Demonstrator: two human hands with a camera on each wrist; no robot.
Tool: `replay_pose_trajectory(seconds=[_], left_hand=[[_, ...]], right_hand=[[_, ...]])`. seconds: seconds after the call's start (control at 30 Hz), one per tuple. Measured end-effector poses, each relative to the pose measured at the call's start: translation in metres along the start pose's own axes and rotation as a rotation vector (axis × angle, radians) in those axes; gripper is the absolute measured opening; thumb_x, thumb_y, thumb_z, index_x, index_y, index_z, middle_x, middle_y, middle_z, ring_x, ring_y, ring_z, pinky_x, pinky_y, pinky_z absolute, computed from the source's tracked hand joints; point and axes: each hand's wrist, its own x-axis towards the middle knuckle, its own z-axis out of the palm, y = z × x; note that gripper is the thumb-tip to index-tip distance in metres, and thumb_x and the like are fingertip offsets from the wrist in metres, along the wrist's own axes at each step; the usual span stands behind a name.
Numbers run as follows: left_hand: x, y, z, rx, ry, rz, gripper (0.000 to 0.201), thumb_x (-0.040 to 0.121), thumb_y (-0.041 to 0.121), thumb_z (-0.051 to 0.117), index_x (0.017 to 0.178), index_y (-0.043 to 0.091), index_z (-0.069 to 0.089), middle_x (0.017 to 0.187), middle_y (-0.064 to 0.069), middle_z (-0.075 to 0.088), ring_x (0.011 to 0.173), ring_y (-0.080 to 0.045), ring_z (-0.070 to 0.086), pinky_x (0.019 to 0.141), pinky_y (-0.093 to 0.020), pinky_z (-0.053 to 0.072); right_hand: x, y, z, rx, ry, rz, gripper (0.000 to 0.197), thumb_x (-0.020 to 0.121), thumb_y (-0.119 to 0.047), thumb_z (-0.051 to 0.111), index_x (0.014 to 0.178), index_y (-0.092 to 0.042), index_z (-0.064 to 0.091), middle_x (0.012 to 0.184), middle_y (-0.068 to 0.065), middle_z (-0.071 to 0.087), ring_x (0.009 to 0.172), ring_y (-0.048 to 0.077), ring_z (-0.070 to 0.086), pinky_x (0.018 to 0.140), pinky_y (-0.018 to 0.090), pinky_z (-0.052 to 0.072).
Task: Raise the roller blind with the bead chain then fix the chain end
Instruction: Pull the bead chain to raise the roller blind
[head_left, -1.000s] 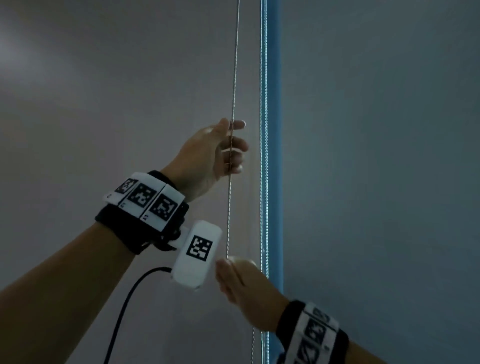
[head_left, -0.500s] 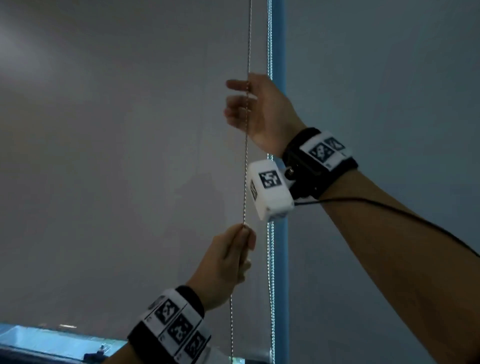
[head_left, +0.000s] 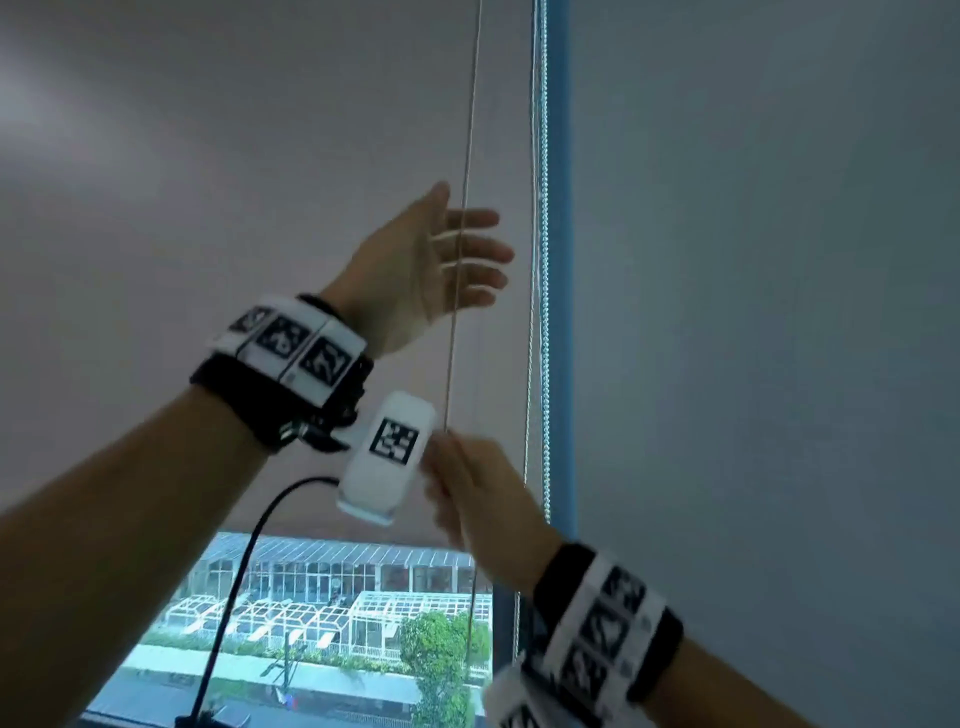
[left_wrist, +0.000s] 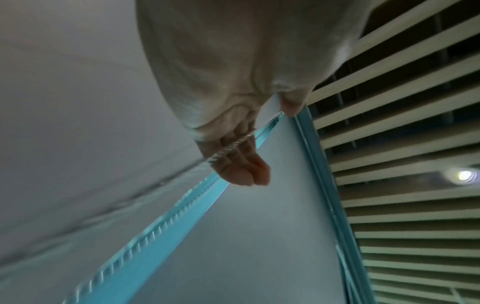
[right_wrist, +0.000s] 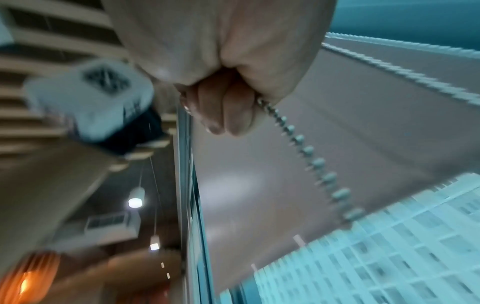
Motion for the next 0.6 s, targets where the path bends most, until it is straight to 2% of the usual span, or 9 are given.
replay_pose_trajectory(seconds=[0.13,0.2,0.23,0.27,0.33,0.4,0.5,0.57,0.6], left_hand=[[0.016,0.009,0.017,0.112,0.159,0.008,0.037,0.099,0.041,0.031,0.090,0.014,0.054,0.053,0.008,0.035,0.041,-0.007,0.027,0.037,-0.018,0.025],[0.010,0.000,0.021,0.203,0.203,0.065,0.035,0.101,0.030,0.027,0.073,0.019,0.045,0.047,0.011,0.027,0.037,-0.005,0.017,0.034,-0.013,0.015],[0.004,-0.003,0.023,0.222,0.204,0.093,0.036,0.102,0.027,0.025,0.070,0.020,0.041,0.048,0.011,0.026,0.037,-0.005,0.015,0.034,-0.013,0.014],[-0.001,-0.004,0.026,0.220,0.197,0.111,0.037,0.102,0.026,0.024,0.068,0.020,0.040,0.049,0.011,0.026,0.038,-0.005,0.015,0.034,-0.014,0.013],[-0.010,-0.006,0.030,0.209,0.184,0.128,0.037,0.102,0.026,0.023,0.069,0.020,0.039,0.050,0.010,0.026,0.038,-0.006,0.015,0.034,-0.015,0.013],[-0.018,-0.013,0.036,0.216,0.176,0.124,0.037,0.102,0.025,0.025,0.069,0.018,0.040,0.049,0.009,0.026,0.036,-0.006,0.016,0.034,-0.015,0.014],[-0.043,-0.042,0.045,0.248,0.169,0.081,0.036,0.102,0.022,0.027,0.073,0.005,0.042,0.049,0.007,0.028,0.035,-0.005,0.019,0.036,-0.015,0.015],[-0.064,-0.068,0.047,0.258,0.141,0.023,0.034,0.102,0.020,0.028,0.077,0.001,0.041,0.053,0.004,0.027,0.038,-0.006,0.018,0.040,-0.021,0.011],[-0.075,-0.080,0.044,0.251,0.115,-0.025,0.033,0.102,0.019,0.028,0.075,0.002,0.040,0.055,0.003,0.026,0.040,-0.007,0.018,0.042,-0.025,0.011]], right_hand=[[-0.047,0.053,0.004,-0.127,-0.223,0.110,0.039,0.103,-0.040,0.038,0.068,-0.024,0.047,0.048,-0.014,0.038,0.042,-0.001,0.031,0.044,0.013,0.028],[-0.039,0.053,-0.015,-0.018,-0.352,0.220,0.025,0.100,-0.024,0.048,0.079,-0.022,0.061,0.055,-0.012,0.048,0.047,0.004,0.044,0.051,0.018,0.042],[-0.028,0.043,-0.027,0.083,-0.384,0.250,0.016,0.095,-0.015,0.050,0.091,-0.018,0.065,0.062,-0.004,0.056,0.055,0.009,0.054,0.061,0.023,0.051],[-0.014,0.029,-0.039,0.180,-0.372,0.247,0.020,0.090,-0.013,0.049,0.102,-0.014,0.065,0.073,0.003,0.061,0.066,0.016,0.061,0.074,0.031,0.055],[0.021,-0.008,-0.062,0.316,-0.289,0.155,0.033,0.085,-0.023,0.046,0.113,-0.012,0.060,0.089,0.009,0.064,0.083,0.023,0.064,0.090,0.039,0.051],[0.057,-0.054,-0.073,0.450,-0.219,0.017,0.034,0.080,-0.032,0.053,0.105,-0.009,0.061,0.090,0.013,0.064,0.081,0.026,0.063,0.083,0.038,0.051],[0.109,-0.119,-0.078,0.493,-0.047,-0.061,0.033,0.096,-0.031,0.039,0.106,-0.005,0.058,0.085,0.016,0.065,0.077,0.029,0.063,0.075,0.037,0.051],[0.128,-0.145,-0.070,0.479,0.053,-0.082,0.033,0.102,-0.032,0.034,0.096,-0.009,0.057,0.062,0.006,0.061,0.055,0.019,0.059,0.055,0.027,0.050],[0.130,-0.148,-0.064,0.450,0.091,-0.099,0.037,0.103,-0.034,0.031,0.083,-0.013,0.052,0.049,-0.002,0.050,0.040,0.012,0.047,0.042,0.019,0.039]])
